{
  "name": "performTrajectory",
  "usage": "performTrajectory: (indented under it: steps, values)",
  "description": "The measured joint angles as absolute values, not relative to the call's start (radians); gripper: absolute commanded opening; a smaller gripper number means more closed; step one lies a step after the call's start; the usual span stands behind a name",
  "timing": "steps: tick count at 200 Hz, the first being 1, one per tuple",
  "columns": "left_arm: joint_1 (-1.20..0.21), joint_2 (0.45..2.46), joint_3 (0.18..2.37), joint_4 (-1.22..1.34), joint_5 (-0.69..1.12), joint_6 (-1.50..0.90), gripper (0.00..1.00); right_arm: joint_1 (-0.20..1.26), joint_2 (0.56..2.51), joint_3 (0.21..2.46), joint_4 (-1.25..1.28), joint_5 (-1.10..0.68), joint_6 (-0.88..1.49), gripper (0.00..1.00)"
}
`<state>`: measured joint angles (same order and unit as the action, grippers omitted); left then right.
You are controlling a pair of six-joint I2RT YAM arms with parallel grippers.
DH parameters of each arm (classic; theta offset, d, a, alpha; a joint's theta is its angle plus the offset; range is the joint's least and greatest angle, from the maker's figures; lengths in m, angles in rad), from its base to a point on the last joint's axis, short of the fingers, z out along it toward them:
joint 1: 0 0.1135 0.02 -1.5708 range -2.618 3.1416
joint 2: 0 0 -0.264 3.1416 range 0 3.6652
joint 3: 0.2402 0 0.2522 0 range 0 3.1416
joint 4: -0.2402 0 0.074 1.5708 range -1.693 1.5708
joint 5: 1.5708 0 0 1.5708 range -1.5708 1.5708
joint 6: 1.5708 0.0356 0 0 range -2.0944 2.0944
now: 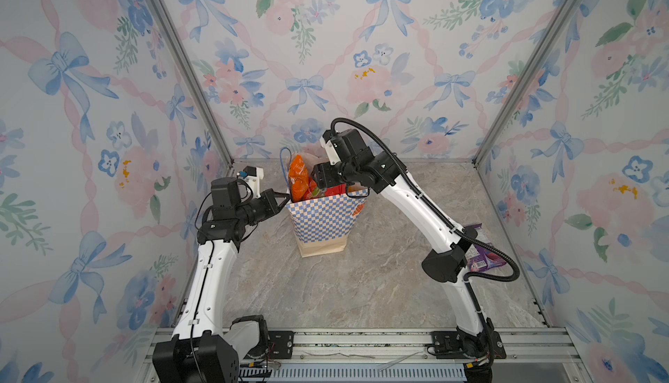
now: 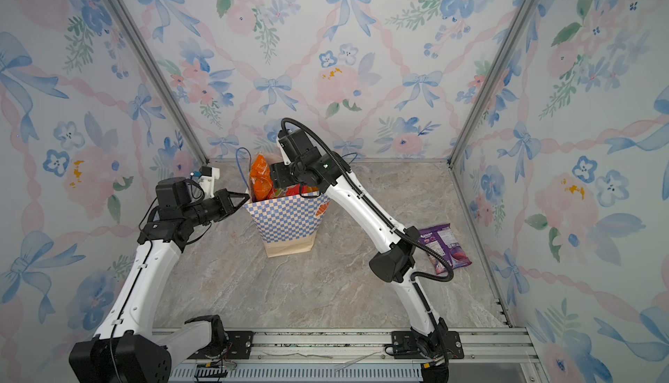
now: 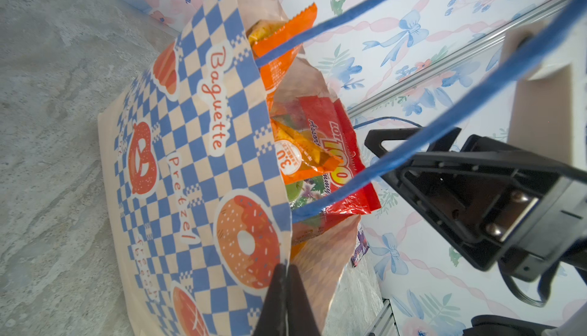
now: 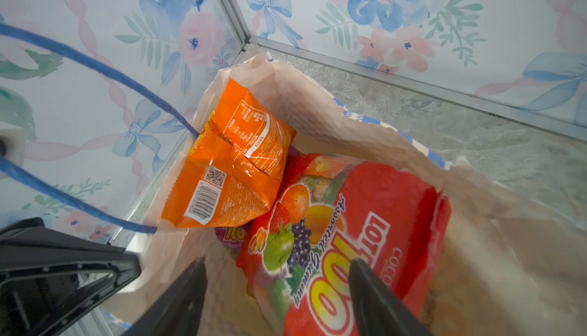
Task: Place the snacks into the paper bag
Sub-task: Place the snack in the paper bag, then pick up the snack from the middle-right of the table.
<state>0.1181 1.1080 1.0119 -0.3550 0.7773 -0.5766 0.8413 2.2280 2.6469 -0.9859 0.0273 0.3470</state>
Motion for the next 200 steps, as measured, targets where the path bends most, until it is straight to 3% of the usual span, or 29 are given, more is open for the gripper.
performTrajectory:
  steps: [28, 87, 155, 200]
  values:
    - [0.118, 1.112, 1.012, -0.354, 0.778, -0.577, 0.0, 0.826, 2.146, 2.585, -0.998, 0.014, 0.345, 0.7]
    - [0.118, 1.116, 1.012, -0.348, 0.778, -0.577, 0.0, 0.698, 1.932, 2.529, -1.104, 0.004, 0.329, 0.75]
    - [0.08, 1.125, 1.018, -0.338, 0.778, -0.577, 0.0, 0.334, 1.476, 1.934, -1.1, -0.061, 0.368, 0.84]
    - [0.068, 1.125, 1.02, -0.337, 0.774, -0.577, 0.0, 0.078, 1.302, 1.66, -1.135, -0.041, 0.374, 0.89]
